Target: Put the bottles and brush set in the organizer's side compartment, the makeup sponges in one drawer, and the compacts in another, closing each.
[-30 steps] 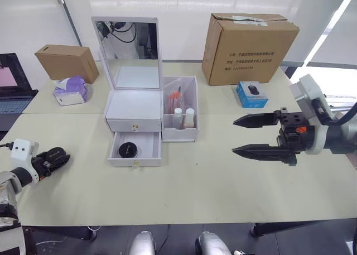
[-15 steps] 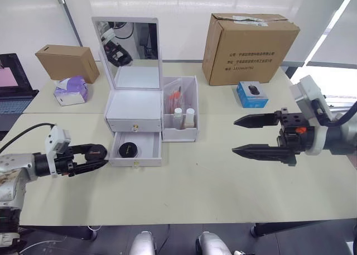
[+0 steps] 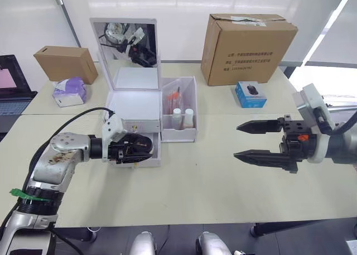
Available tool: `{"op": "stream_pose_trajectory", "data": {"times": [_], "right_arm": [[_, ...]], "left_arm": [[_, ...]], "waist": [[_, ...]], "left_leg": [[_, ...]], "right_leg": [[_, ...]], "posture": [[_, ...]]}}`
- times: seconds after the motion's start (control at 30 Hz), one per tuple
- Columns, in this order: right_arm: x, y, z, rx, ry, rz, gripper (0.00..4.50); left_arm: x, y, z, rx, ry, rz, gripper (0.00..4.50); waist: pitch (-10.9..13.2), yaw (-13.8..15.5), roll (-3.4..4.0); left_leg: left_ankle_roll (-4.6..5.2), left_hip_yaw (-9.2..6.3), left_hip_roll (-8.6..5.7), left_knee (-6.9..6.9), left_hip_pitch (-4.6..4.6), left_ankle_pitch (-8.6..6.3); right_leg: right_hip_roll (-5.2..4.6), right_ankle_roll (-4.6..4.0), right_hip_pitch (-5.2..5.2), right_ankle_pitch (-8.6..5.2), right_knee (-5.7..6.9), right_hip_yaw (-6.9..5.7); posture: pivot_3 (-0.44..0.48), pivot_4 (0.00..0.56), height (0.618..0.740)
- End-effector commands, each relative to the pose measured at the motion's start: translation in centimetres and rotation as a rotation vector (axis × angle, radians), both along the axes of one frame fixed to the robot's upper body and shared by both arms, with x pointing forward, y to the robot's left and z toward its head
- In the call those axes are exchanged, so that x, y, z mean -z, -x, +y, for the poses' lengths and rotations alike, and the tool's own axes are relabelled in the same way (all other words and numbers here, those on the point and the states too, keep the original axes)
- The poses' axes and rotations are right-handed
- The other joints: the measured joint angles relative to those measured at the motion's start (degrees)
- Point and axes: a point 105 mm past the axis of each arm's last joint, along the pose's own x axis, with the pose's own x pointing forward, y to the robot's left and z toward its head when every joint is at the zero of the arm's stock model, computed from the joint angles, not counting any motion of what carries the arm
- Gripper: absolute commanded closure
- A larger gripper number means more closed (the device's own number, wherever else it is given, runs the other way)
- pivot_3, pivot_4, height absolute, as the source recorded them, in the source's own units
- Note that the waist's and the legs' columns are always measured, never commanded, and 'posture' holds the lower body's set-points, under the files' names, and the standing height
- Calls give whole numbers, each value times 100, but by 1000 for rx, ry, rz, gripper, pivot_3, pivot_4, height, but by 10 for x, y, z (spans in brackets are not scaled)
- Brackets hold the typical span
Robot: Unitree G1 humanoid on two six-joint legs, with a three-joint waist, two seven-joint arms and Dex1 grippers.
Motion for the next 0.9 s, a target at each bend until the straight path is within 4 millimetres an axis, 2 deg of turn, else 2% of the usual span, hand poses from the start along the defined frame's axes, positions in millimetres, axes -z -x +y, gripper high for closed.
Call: {"op": "stream_pose_trajectory", "data": {"times": [0.03,0.4,0.47,0.57,0.77,0.9], "right_arm": [[-10,6,-1,3,5,-50,0],[-10,7,-2,25,4,-59,0],[-10,7,-2,25,5,-58,0],[-10,6,-2,25,6,-58,0],[-10,7,-3,23,9,-55,0],[-11,6,-1,14,7,-52,0]], "left_arm": [[-5,-8,-2,-19,-16,-59,1573],[5,-20,-7,-63,6,-42,1573],[5,-22,-9,-65,17,-39,838],[3,-27,-8,-77,20,-45,18],[0,-25,-3,-77,26,-44,18],[-10,-14,2,-44,81,-21,18]], "waist": [[0,2,0],[0,18,0],[0,23,0],[0,12,0],[1,14,1],[2,8,2]], "left_leg": [[0,-2,0,0,0,0],[0,-10,-7,3,0,0],[0,-10,-8,4,-2,0],[0,-12,-8,7,-3,0],[0,-15,-9,7,-2,0],[0,-16,-8,7,-2,0]], "right_leg": [[1,1,1,-1,-1,-1],[-2,7,13,-4,-6,-2],[-3,8,14,-4,-8,-3],[-2,18,15,-10,-8,-3],[-1,21,16,-12,-8,-3],[-1,21,15,-12,-7,-3]], "posture": [[0,150,740],[0,150,740],[0,150,740],[0,150,740],[0,150,740],[0,150,740]]}}
